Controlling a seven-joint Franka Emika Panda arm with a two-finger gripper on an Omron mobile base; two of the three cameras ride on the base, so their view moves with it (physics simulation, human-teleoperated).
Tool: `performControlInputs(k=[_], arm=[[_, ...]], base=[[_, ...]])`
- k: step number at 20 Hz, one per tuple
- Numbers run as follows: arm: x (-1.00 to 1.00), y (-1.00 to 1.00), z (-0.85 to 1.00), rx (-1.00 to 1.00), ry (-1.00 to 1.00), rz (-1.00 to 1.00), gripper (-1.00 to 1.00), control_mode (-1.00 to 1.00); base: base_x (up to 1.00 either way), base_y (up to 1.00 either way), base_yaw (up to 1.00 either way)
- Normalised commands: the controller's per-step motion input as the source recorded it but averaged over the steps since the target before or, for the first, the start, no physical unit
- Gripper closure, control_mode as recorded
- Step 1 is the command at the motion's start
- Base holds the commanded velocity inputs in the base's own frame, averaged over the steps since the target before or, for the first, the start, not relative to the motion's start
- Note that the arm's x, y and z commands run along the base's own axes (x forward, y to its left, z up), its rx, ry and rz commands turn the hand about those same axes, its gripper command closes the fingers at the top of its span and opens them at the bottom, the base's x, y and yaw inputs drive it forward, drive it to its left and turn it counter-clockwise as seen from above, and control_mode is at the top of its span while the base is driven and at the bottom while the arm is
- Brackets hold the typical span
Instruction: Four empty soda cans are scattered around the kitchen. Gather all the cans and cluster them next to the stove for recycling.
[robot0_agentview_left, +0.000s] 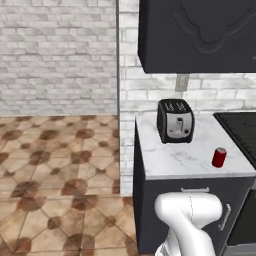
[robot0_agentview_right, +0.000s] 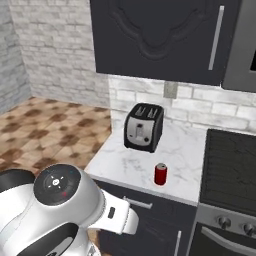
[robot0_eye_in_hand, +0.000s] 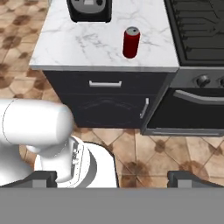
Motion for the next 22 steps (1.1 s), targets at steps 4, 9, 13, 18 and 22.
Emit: performControlInputs(k=[4,9,13,18,22], arm=[[0.00,0.00,0.00,0.00,0.00,0.00,-1.00,1.00],[0.00,0.00,0.00,0.00,0.00,0.00,-1.00,1.00],[0.00,0.00,0.00,0.00,0.00,0.00,-1.00,1.00],[0.06,0.00,0.00,0.00,0.00,0.00,-1.00,-1.00],[0.21,0.00,0.00,0.00,0.00,0.00,-1.00,-1.00]], base=[[0.47,0.08,0.00],[0.45,0.11,0.00],[0.19,0.01,0.00],[0.04,0.00,0.00],[0.00,0.00,0.00]])
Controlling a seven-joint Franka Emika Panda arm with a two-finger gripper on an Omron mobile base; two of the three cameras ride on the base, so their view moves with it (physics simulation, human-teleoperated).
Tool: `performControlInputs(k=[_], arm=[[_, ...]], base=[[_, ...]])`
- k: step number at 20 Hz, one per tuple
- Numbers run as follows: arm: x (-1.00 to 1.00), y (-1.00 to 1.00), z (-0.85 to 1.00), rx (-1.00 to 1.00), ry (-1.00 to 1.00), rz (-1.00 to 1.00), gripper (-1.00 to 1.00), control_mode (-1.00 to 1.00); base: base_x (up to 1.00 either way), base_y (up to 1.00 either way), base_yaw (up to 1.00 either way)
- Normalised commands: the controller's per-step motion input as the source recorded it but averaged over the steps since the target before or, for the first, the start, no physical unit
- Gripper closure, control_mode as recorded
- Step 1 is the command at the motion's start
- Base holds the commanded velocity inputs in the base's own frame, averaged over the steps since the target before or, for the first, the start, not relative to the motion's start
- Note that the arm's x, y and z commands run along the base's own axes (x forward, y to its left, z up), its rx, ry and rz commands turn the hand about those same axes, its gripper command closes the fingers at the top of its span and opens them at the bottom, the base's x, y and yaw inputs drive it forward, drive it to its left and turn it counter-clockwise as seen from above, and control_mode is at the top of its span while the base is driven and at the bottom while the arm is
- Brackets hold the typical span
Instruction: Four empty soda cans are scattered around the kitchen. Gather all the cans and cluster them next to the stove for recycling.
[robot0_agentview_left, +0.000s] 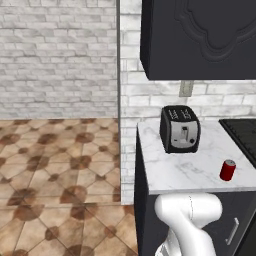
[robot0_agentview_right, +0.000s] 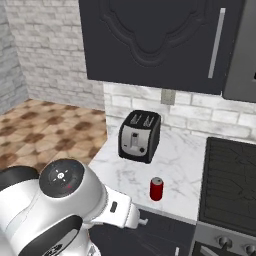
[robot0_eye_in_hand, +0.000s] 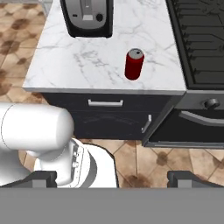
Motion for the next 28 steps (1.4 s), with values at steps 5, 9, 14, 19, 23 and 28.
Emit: performControlInputs(k=[5,9,14,19,23,28], arm=[[0.30,0.00,0.00,0.00,0.00,0.00,-1.00,-1.00],[0.27,0.00,0.00,0.00,0.00,0.00,-1.00,-1.00],[0.06,0.00,0.00,0.03,-0.03,0.00,-1.00,-1.00],[0.12,-0.01,0.00,0.03,0.00,0.00,-1.00,-1.00],[0.50,0.00,0.00,0.00,0.00,0.00,-1.00,-1.00],[0.55,0.00,0.00,0.00,0.00,-0.01,-1.00,-1.00]], base=[[0.00,0.00,0.00],[0.00,0.00,0.00],[0.00,0.00,0.00],[0.00,0.00,0.00],[0.00,0.00,0.00],[0.00,0.00,0.00]])
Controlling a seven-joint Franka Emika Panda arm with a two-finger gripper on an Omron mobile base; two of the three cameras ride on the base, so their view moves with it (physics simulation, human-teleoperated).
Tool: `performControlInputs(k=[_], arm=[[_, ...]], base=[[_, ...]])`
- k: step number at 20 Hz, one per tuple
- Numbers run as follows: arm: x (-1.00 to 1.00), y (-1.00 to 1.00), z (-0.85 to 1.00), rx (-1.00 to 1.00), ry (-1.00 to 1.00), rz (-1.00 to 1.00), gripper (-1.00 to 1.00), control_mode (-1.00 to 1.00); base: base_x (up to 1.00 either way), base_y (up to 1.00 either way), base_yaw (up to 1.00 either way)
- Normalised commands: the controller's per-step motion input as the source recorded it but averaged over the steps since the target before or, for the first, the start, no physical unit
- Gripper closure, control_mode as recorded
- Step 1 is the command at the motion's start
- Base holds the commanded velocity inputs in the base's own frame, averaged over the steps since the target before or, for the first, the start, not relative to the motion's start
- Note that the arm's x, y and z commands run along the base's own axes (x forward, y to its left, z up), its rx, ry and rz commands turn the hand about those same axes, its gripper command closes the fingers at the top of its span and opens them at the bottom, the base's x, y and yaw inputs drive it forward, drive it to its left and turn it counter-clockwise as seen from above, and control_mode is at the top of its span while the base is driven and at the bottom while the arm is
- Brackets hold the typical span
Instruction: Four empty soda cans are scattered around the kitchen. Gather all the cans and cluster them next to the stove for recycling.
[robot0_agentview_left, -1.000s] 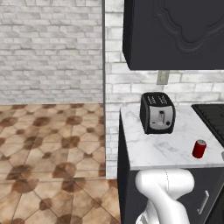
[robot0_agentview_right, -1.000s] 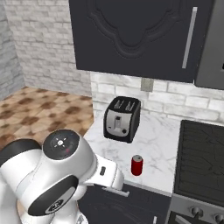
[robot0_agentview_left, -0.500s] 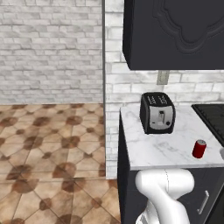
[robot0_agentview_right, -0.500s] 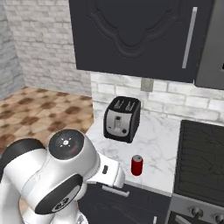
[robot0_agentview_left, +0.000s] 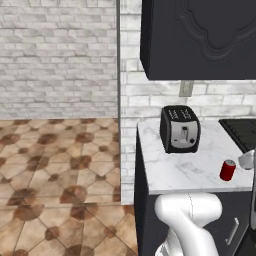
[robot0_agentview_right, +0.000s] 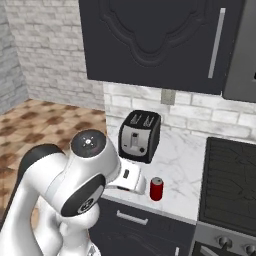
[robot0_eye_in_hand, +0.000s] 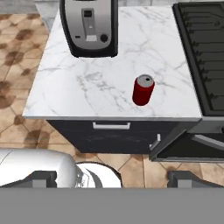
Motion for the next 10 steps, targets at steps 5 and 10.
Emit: performControlInputs(k=[5,10], arm=[[0.48,0.00,0.00,0.00,0.00,0.00,-1.00,-1.00],[0.48,0.00,0.00,0.00,0.00,0.00,-1.00,-1.00]], base=[[0.00,0.00,0.00],[0.00,0.00,0.00]])
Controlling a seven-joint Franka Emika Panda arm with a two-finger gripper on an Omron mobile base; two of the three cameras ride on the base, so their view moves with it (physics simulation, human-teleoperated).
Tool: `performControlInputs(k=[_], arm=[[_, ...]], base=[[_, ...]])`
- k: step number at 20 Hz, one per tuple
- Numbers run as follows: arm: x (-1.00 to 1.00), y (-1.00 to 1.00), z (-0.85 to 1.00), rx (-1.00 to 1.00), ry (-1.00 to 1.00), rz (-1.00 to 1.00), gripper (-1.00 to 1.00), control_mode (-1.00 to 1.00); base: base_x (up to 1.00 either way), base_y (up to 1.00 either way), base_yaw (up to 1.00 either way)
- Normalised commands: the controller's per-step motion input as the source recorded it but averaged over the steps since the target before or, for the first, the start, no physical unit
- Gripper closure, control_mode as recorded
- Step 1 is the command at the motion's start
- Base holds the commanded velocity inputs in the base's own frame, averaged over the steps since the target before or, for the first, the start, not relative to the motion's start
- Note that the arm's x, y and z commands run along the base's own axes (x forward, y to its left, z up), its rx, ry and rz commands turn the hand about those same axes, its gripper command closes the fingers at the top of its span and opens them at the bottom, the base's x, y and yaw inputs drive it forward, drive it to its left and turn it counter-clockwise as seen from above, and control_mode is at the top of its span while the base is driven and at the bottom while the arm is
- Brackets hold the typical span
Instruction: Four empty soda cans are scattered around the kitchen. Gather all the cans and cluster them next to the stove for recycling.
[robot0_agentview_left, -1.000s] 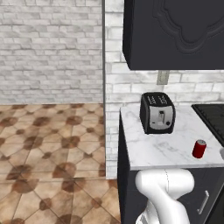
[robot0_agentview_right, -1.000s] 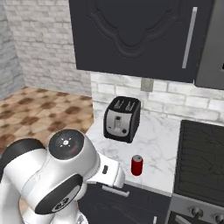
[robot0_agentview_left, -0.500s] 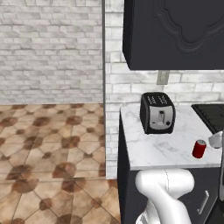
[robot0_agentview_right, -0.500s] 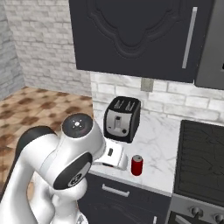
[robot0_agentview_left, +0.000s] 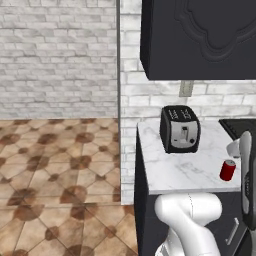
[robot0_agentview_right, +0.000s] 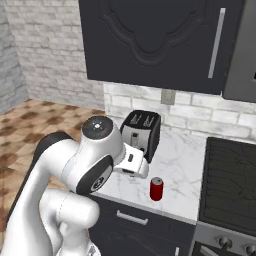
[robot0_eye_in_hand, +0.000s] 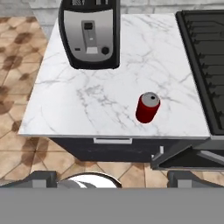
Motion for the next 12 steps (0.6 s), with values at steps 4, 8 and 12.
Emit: performControlInputs(k=[4,8,12], arm=[[0.48,0.00,-0.10,0.00,0.01,0.00,-1.00,-1.00],[0.47,0.00,-0.18,0.00,0.01,-0.01,-1.00,-1.00],[0.42,0.00,-0.17,0.00,0.01,-0.02,-1.00,-1.00]], base=[[0.00,0.00,0.00],[0.00,0.00,0.00],[0.00,0.00,0.00]])
